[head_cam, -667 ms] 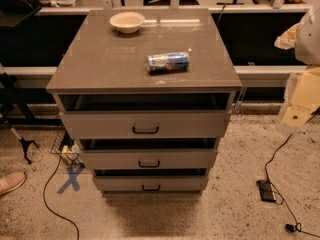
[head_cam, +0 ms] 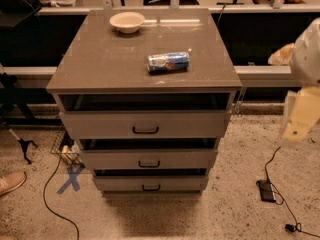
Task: Open middle drawer
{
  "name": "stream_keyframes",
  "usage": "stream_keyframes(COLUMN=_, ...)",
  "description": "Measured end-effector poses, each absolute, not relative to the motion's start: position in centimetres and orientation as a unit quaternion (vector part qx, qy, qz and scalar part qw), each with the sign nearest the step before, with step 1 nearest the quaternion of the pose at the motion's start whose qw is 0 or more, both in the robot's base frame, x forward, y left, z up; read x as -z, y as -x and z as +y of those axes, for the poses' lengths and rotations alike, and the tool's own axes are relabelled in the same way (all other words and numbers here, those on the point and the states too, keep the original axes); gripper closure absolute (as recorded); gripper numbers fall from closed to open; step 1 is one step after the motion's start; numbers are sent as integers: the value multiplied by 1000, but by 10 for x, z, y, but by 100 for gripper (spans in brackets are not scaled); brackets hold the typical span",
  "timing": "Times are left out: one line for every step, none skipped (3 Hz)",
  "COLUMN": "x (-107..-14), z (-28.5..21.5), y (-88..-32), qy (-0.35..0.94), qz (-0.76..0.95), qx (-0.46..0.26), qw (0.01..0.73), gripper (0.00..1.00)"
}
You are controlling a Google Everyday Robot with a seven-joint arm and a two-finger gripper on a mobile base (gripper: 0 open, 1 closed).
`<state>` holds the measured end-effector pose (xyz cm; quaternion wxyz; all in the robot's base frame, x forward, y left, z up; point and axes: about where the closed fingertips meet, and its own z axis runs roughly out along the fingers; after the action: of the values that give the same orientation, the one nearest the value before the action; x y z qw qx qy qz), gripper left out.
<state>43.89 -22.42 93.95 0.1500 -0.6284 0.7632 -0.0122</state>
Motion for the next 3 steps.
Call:
stream_keyframes(x=-846, z=-236, y=-439, qy=664, qz=732, qx=-54, qw=139, gripper=0)
stream_keyframes(x=-735, z=-247, y=-439, qy=695, qz=707, qx=-87, qw=103, gripper=0)
stream_keyframes(x=-734, z=-245, y=-437, qy=697, qz=703, qx=-91, qw=106, gripper=0)
